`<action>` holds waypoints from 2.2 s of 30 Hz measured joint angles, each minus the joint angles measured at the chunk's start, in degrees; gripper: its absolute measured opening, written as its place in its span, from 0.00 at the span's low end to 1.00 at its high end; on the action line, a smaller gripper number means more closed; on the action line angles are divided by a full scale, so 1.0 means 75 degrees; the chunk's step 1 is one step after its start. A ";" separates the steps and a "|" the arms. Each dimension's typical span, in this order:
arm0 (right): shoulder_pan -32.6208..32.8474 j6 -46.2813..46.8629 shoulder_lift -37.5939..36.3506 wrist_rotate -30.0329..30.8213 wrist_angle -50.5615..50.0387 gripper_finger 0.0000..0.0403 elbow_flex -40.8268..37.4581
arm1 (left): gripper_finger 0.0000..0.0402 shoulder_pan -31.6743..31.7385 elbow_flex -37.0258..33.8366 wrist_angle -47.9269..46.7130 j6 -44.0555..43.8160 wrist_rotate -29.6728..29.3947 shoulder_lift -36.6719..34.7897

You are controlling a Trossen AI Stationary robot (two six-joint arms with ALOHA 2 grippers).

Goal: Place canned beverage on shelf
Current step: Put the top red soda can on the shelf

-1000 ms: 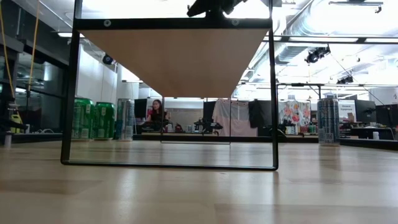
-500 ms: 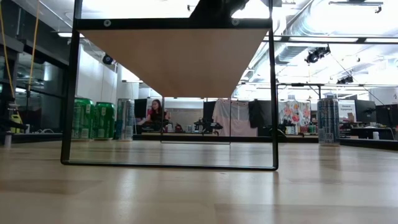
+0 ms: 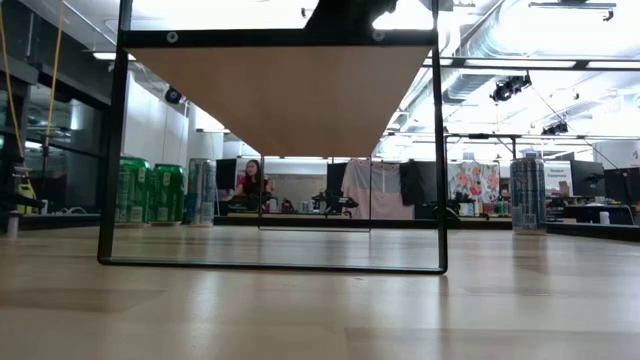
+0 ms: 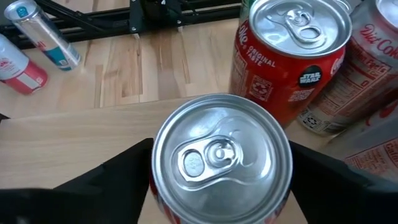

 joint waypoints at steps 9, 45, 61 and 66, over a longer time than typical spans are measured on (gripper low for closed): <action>0.0278 0.0236 -0.0177 0.0604 -0.0279 0.72 -0.0006 | 0.87 0.0001 0.0000 0.0000 0.0003 0.0000 0.0000; 0.1419 0.5790 0.0260 0.5271 -0.1188 0.92 -0.0012 | 0.87 0.0001 0.0000 0.0000 0.0276 0.0000 -0.0003; 0.1256 0.1960 -0.0407 0.4110 -0.1063 0.94 0.0003 | 0.87 -0.0001 0.0000 -0.0003 0.0274 0.0000 -0.0003; 0.0884 0.0414 -0.0824 0.2900 -0.1008 0.94 0.0003 | 0.87 -0.0002 0.0000 -0.0003 0.0247 0.0000 -0.0003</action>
